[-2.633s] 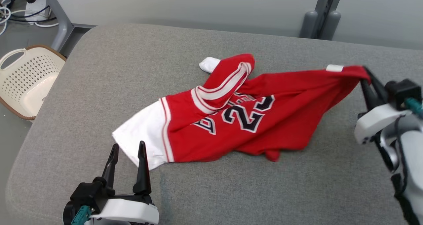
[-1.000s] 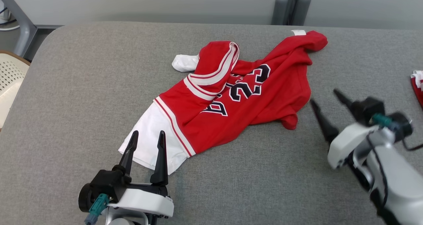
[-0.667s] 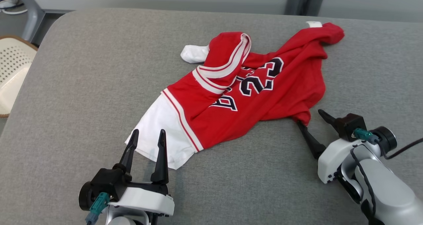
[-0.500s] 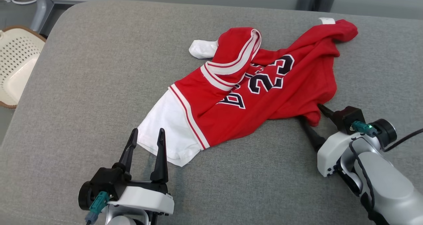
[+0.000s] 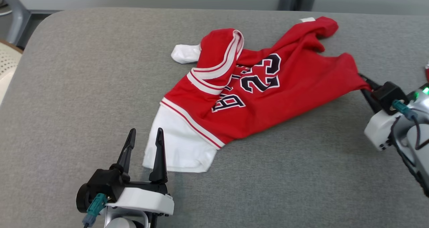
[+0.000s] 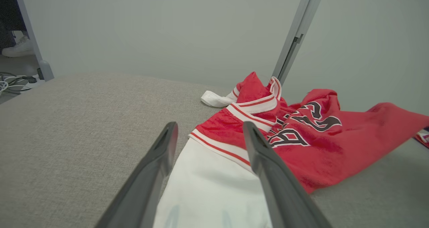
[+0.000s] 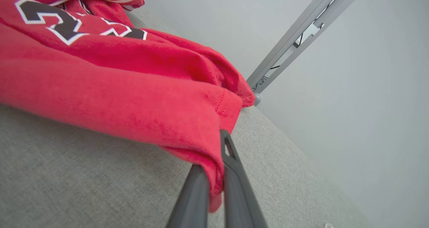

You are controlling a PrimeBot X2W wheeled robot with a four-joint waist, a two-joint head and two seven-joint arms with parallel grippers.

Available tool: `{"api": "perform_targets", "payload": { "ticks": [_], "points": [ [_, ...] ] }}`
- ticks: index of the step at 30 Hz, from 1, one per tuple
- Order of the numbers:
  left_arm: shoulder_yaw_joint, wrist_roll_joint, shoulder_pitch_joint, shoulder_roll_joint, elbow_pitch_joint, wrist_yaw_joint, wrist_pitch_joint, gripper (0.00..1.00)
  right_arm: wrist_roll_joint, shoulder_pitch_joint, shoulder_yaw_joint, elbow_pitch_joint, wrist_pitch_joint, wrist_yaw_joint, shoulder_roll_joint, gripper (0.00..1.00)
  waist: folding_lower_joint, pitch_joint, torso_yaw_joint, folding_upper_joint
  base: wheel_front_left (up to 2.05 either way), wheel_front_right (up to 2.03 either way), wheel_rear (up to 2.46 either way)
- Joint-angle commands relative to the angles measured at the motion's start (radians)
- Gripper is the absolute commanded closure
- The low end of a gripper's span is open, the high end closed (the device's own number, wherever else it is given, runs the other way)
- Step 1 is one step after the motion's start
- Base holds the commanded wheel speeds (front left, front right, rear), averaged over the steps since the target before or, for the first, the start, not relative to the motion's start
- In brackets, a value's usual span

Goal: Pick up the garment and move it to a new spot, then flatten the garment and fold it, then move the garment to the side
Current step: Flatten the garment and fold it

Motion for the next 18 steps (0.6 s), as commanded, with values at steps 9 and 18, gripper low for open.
{"api": "perform_targets", "payload": {
  "ticks": [9,18],
  "points": [
    [0.017,0.005,-0.005,0.004,-0.005,0.004,-0.001,0.0,-0.213,0.195,-0.073,-0.303,0.118,0.0,-0.122,1.0,0.0,-0.005,-0.094,0.0,0.0,0.0,0.0],
    [0.021,0.025,-0.024,0.004,-0.001,-0.005,-0.001,0.0,-0.271,0.458,-0.234,-0.446,0.181,0.0,-0.047,0.64,0.0,0.018,-0.15,0.0,0.0,0.0,0.0]
  ]
}}
